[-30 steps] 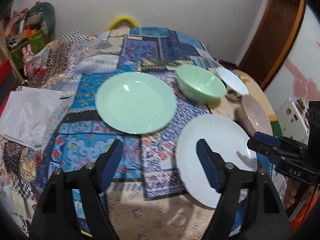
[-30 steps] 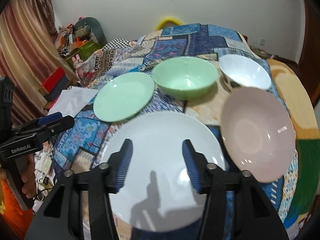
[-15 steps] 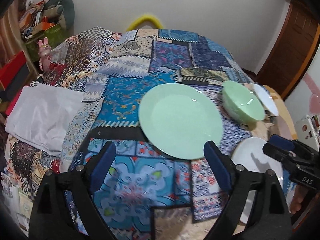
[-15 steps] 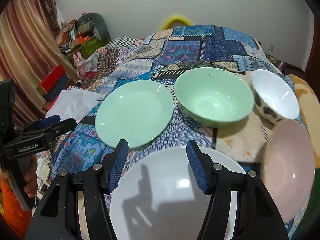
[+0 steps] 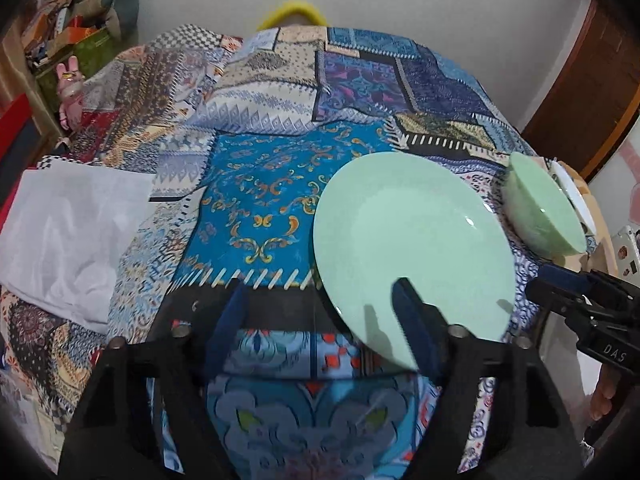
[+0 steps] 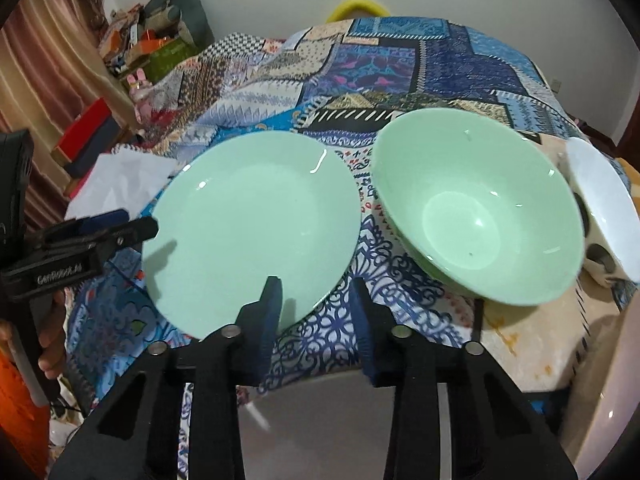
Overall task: Organize plates and bowls
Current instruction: 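Grasp the rim of the mint green plate with both tools and lift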
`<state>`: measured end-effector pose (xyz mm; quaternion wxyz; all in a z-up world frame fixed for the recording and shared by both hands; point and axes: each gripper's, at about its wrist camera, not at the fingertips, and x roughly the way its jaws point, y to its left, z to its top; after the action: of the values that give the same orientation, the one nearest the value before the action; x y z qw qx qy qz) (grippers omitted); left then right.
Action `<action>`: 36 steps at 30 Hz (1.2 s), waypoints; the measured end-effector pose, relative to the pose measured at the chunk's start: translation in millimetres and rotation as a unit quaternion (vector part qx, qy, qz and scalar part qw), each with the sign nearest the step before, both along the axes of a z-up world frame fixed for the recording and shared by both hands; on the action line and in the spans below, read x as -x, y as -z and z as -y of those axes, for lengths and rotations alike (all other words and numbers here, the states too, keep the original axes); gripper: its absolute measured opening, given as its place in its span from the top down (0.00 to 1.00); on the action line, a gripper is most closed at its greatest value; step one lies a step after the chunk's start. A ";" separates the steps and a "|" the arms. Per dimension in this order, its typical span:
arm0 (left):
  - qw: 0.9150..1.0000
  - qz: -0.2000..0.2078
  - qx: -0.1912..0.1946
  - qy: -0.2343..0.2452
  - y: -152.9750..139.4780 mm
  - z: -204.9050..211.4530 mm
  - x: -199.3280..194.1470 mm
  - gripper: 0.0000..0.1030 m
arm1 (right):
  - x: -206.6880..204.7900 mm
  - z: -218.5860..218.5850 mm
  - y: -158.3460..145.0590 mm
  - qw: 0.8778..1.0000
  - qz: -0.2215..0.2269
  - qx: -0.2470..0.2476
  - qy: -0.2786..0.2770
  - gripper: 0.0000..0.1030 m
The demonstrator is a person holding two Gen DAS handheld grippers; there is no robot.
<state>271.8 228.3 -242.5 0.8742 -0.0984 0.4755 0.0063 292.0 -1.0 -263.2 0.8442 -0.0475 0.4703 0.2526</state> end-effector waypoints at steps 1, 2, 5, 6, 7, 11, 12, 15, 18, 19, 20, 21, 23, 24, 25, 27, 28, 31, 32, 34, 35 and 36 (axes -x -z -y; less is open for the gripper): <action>1.000 -0.002 0.002 0.001 3.1 -1.1 -4.2 0.35 | -1.6 -0.8 1.3 1.000 0.000 0.003 0.002 0.71; 1.000 -0.006 0.003 0.001 6.9 -2.6 -9.5 0.39 | -3.6 -0.2 2.8 1.000 -0.001 0.006 0.003 0.71; 1.000 -0.012 0.005 0.001 14.6 -6.5 -21.0 0.49 | -9.6 0.2 3.7 1.000 -0.006 0.007 0.002 0.74; 1.000 -0.016 0.009 0.000 18.5 -8.6 -26.4 0.52 | -10.9 0.4 3.5 1.000 -0.006 0.007 0.002 0.75; 1.000 -0.021 0.016 0.000 21.9 -10.8 -30.4 0.56 | -12.5 -0.9 4.0 1.000 -0.007 0.008 0.000 0.76; 1.000 -0.016 0.026 0.006 22.9 -13.2 -39.2 0.60 | -17.5 -3.6 9.8 1.000 -0.022 0.003 -0.003 0.77; 0.999 -0.016 0.029 0.008 23.2 -13.5 -41.9 0.61 | -17.7 -3.7 10.4 1.000 -0.023 0.003 -0.003 0.77; 0.999 -0.019 0.043 0.013 24.2 -15.1 -47.4 0.65 | -18.9 -4.7 9.5 1.000 -0.028 0.002 -0.005 0.79; 0.998 -0.021 0.060 0.023 23.4 -16.0 -47.0 0.80 | -21.0 -4.9 9.3 0.999 -0.041 -0.013 -0.010 0.80; 0.997 -0.023 0.064 0.025 23.0 -16.2 -45.7 0.83 | -21.4 -4.8 9.3 0.999 -0.045 -0.019 -0.013 0.81; 0.997 -0.024 0.063 0.022 22.6 -17.3 -44.1 0.83 | -21.1 -5.3 9.2 0.998 -0.048 -0.022 -0.016 0.82; 0.997 -0.024 0.064 0.021 22.1 -17.9 -42.3 0.83 | -20.7 -6.9 9.5 0.998 -0.050 -0.023 -0.020 0.83; 0.997 -0.026 0.064 0.018 21.7 -21.3 -36.3 0.83 | -17.3 -12.0 9.2 0.998 -0.052 -0.020 -0.033 0.84; 0.997 -0.028 0.063 0.016 21.3 -22.5 -33.3 0.83 | -15.9 -14.6 9.1 0.998 -0.051 -0.018 -0.038 0.84; 0.998 -0.030 0.060 0.015 20.4 -23.6 -28.6 0.83 | -13.1 -18.0 9.2 0.998 -0.051 -0.015 -0.045 0.84; 0.998 -0.033 0.053 0.014 19.0 -25.2 -17.8 0.83 | -10.6 -22.9 9.5 0.997 -0.050 -0.011 -0.057 0.84; 0.998 -0.035 0.051 0.012 18.6 -26.5 -12.0 0.83 | -9.1 -25.8 9.6 0.997 -0.050 -0.009 -0.063 0.84; 0.998 -0.040 0.050 0.004 17.8 -32.0 6.3 0.83 | -6.2 -32.4 10.0 0.996 -0.051 -0.006 -0.076 0.84; 0.998 -0.042 0.050 0.001 17.7 -33.8 11.6 0.83 | -5.4 -34.7 10.4 0.996 -0.050 -0.003 -0.080 0.84; 0.998 -0.043 0.051 -0.003 17.7 -37.3 22.4 0.83 | -6.6 -38.6 11.2 0.995 -0.047 0.003 -0.085 0.84; 0.998 -0.043 0.053 -0.004 18.0 -39.1 26.3 0.83 | -7.3 -39.8 11.8 0.995 -0.047 0.005 -0.086 0.84; 0.998 -0.044 0.055 -0.005 18.3 -40.5 29.1 0.83 | -8.6 -40.8 12.4 0.995 -0.050 0.006 -0.085 0.84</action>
<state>242.7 268.8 -260.8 0.8458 -0.1479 0.5125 -0.0109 300.6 39.9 -275.6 0.7949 -0.0799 0.5072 0.3231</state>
